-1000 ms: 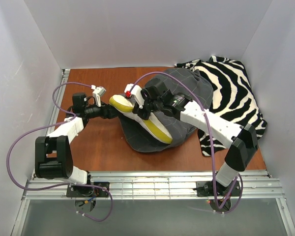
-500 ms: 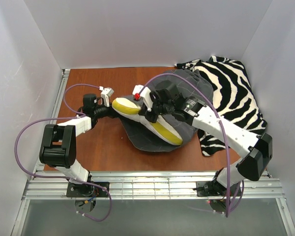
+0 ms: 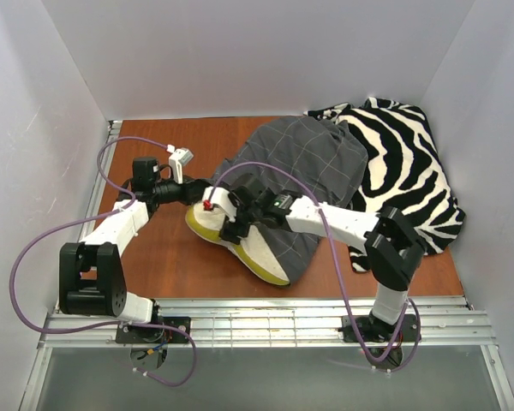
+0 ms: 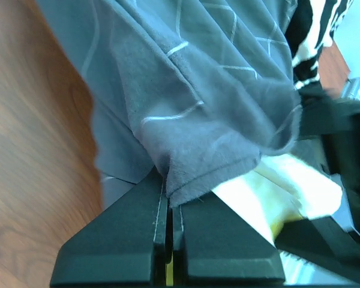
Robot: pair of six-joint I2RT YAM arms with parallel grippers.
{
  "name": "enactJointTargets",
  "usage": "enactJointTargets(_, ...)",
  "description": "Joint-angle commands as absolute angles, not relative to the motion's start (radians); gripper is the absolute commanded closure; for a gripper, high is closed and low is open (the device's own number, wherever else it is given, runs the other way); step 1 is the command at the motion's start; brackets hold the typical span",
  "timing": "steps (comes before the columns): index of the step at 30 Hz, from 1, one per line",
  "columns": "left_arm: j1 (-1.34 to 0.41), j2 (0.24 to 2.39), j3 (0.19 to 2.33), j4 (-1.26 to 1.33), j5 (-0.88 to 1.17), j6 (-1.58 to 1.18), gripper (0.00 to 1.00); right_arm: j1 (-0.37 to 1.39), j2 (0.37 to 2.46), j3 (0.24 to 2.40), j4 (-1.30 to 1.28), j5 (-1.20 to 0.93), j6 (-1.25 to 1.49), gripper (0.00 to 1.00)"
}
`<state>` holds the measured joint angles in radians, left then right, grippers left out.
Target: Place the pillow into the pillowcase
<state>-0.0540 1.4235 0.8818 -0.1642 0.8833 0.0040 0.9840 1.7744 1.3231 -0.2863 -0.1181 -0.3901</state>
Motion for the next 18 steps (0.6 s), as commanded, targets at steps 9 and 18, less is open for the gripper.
enactJointTargets(9, 0.058, 1.474, 0.913, -0.469, 1.083, 0.027, 1.0, 0.913, 2.043, 1.335, 0.122, 0.546, -0.449, 0.68)
enactJointTargets(18, 0.222, 1.503, 1.084, -0.833, 1.002, 0.281, 1.0, 0.753, 1.971, 1.35, 0.322, 0.73, -0.558, 0.99)
